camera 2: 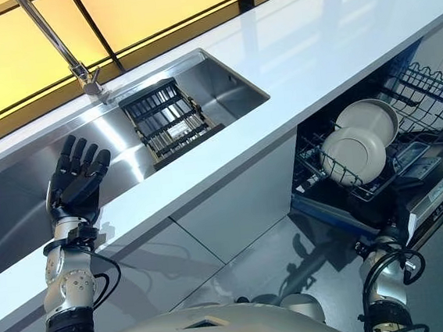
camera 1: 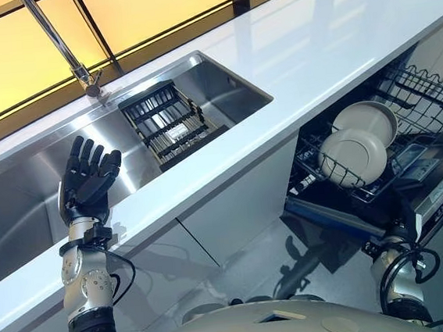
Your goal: Pick up plates and place into dishwasher.
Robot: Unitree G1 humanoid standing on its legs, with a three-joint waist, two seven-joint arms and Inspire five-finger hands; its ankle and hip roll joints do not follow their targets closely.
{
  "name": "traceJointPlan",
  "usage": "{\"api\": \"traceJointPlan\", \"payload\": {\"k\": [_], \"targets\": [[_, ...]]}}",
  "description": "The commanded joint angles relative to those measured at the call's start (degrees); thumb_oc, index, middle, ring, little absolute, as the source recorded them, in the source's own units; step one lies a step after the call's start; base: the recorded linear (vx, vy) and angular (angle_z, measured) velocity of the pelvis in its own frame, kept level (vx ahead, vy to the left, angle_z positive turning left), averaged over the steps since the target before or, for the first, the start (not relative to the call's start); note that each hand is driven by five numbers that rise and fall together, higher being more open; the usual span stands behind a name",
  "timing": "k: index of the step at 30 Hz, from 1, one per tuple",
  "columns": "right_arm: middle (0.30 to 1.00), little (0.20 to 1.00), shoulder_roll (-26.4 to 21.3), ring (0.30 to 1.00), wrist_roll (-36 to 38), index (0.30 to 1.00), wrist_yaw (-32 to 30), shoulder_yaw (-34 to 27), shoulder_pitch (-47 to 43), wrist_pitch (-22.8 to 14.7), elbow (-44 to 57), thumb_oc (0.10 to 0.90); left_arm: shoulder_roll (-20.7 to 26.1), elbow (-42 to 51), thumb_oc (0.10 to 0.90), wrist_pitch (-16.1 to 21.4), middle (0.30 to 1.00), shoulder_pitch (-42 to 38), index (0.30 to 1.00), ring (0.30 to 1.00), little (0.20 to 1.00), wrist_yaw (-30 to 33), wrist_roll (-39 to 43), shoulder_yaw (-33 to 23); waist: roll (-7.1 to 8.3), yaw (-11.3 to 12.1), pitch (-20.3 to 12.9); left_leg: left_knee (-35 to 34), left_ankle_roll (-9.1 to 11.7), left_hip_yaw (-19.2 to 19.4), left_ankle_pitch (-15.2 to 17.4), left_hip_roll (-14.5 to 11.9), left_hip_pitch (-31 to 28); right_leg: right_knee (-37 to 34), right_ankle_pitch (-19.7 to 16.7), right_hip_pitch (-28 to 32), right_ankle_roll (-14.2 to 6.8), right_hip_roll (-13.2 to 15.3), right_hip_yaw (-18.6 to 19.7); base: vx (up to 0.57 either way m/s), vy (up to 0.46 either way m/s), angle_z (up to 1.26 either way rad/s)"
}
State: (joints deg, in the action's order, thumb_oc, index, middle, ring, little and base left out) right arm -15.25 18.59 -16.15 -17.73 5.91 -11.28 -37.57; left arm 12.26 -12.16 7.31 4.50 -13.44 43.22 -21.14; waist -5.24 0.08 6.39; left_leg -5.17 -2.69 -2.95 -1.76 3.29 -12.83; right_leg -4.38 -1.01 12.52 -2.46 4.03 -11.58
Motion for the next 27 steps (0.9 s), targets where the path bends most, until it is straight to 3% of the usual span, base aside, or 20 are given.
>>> {"api": "traceJointPlan", "payload": {"k": [1,7,12,17,27], "targets": [[0.900,0.900,-4.9,0.900,-0.8,0.900,0.7,-2.6,-5.7,-3.1,0.8,0.800,4.7,-1.5,0.800,0.7,0.900,1.4,0.900,0.900,0.900,-0.4,0.1,-2.4,0.39,2.0,-2.9,1.8,-0.4,1.2,2.2,1.4,1.1,14.8,8.3,-5.7,0.6,-1.0,-1.1,0.01,0.010,0.03],[0.900,0.900,-5.2,0.900,0.0,0.900,2.5,-2.5,-6.9,-0.8,0.3,0.800,5.0,-2.1,0.800,0.3,0.900,0.9,0.900,0.900,0.900,0.1,-0.1,-1.7,0.99,2.1,-3.6,1.5,-0.7,1.3,2.5,1.5,0.5,14.4,7.6,-5.6,0.2,-1.0,-1.0,0.00,0.003,0.02],[0.900,0.900,-4.6,0.900,4.3,0.900,7.5,-3.0,-7.0,0.6,1.6,0.800,4.5,-1.7,0.800,-0.8,0.900,0.8,0.900,0.900,0.900,0.3,-1.0,-1.4,1.24,2.1,-3.3,1.7,-1.1,1.1,2.9,1.7,0.0,15.2,7.2,-5.7,-0.1,-0.8,-1.0,0.01,0.001,0.00],[0.900,0.900,-4.8,0.900,5.1,0.900,11.0,-3.4,-7.5,0.2,1.7,0.800,4.3,-1.0,0.800,-2.0,0.900,0.8,0.900,0.900,0.900,0.3,-1.7,-1.0,1.37,2.3,-3.2,1.4,-1.1,0.8,2.8,1.6,-0.6,14.9,7.1,-5.3,-0.3,-0.6,-1.3,0.05,0.020,0.01],[0.900,0.900,-6.6,0.900,9.9,0.900,19.3,-3.0,-11.0,1.4,5.4,0.800,4.4,0.8,0.800,-4.9,0.900,2.4,0.900,0.900,0.900,1.0,-1.8,-0.3,1.60,4.4,-3.4,1.8,-1.2,-0.7,2.7,1.8,-1.3,13.4,6.7,-3.8,-0.4,0.1,-2.6,0.06,0.067,0.04]]}}
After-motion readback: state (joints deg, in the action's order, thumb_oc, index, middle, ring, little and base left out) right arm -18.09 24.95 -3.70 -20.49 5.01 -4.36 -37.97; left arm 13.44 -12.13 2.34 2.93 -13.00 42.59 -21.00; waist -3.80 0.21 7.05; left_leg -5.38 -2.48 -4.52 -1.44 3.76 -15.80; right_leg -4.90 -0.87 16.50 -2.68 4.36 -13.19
